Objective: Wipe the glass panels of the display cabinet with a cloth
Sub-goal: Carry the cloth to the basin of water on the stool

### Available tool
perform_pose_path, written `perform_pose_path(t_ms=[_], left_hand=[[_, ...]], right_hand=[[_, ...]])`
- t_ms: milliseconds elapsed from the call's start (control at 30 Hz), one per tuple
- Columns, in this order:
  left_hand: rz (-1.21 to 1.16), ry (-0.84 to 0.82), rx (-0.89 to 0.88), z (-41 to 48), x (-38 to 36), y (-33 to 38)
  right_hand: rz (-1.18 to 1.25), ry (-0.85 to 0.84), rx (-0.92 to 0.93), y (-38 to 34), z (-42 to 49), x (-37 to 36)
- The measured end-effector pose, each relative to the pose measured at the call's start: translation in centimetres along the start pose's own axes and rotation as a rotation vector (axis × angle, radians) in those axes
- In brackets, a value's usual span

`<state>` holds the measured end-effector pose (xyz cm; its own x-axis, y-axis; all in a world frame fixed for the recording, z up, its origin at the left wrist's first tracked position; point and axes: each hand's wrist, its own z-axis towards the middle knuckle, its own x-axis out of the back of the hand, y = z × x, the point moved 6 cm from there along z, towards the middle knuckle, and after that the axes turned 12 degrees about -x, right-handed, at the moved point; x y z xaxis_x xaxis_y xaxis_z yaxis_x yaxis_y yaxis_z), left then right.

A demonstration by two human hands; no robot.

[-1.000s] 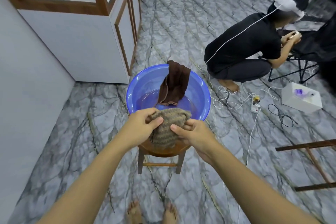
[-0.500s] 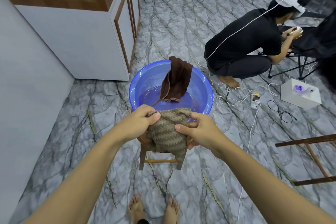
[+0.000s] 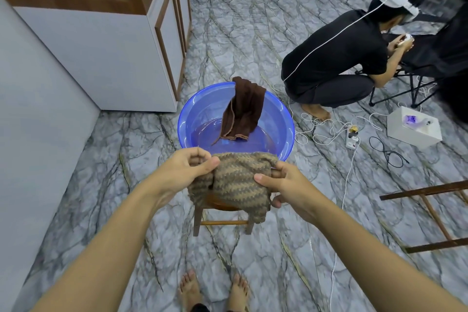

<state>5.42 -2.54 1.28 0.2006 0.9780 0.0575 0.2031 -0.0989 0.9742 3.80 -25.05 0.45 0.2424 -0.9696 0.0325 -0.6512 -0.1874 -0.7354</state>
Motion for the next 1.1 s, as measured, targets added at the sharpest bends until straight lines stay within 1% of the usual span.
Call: perform_pose_path(t_ms=[100, 167, 267, 333, 433, 533, 633, 733, 833, 867, 900, 933, 967, 1000, 1033, 1067, 1100], left_hand=[[0.047, 0.035, 0.003, 0.4, 1.3, 0.0], [0.122, 0.049, -0.014, 0.9, 1.8, 0.0], [0.242, 0.145, -0.072, 1.8, 2.0, 0.5], [0.314, 0.176, -0.086, 2.4, 2.0, 0.7], [0.489, 0.145, -0.097, 3.5, 2.0, 0.7], [0.593, 0.077, -0.117, 4.5, 1.6, 0.2], [0.651, 0.013, -0.203, 5.2, 1.1, -0.1], [0.725, -0.058, -0.295, 5.7, 0.8, -0.4], [0.831, -0.086, -0.364, 5.9, 1.3, -0.9], [0.874, -0.068, -0.399, 5.8, 1.5, -0.8], [0.935, -0.035, -0.459, 5.5, 1.6, -0.5], [0.995, -0.009, -0.543, 4.9, 1.5, 0.0], [1.049, -0.005, -0.625, 4.2, 0.9, 0.4], [1.085, -0.029, -0.697, 3.2, -0.1, 0.5], [1.1, -0.075, -0.744, 2.3, -0.9, 0.3], [1.103, -0.136, -0.763, 1.4, -1.7, -0.1], [1.114, -0.205, -0.75, 0.7, -2.3, -0.7]], right_hand=[[0.005, 0.031, -0.028, 0.3, 0.5, 1.2], [-0.025, 0.027, -0.041, 0.4, 0.7, 1.5], [-0.082, 0.002, -0.055, 0.0, 0.8, 1.2], [-0.112, 0.021, -0.063, -0.3, 1.0, 1.3], [-0.2, 0.126, -0.055, -0.7, 1.5, 2.2], [-0.342, 0.265, 0.016, -1.2, 2.0, 3.1], [-0.463, 0.38, 0.088, -1.4, 2.6, 3.8], [-0.615, 0.481, 0.098, -1.4, 3.1, 4.3], [-0.85, 0.608, 0.092, -1.7, 2.5, 3.9], [-0.916, 0.663, 0.121, -1.9, 2.0, 3.7], [-0.957, 0.719, 0.205, -2.3, 1.4, 3.3], [-0.979, 0.762, 0.343, -2.7, 0.9, 2.7], [-0.996, 0.771, 0.515, -3.2, 0.3, 2.0], [-1.031, 0.723, 0.654, -3.4, 0.1, 1.1], [-1.099, 0.602, 0.716, -3.4, 0.4, 0.3], [-1.187, 0.444, 0.683, -3.1, 1.2, -0.5], [-1.282, 0.29, 0.579, -2.3, 2.1, -1.0]])
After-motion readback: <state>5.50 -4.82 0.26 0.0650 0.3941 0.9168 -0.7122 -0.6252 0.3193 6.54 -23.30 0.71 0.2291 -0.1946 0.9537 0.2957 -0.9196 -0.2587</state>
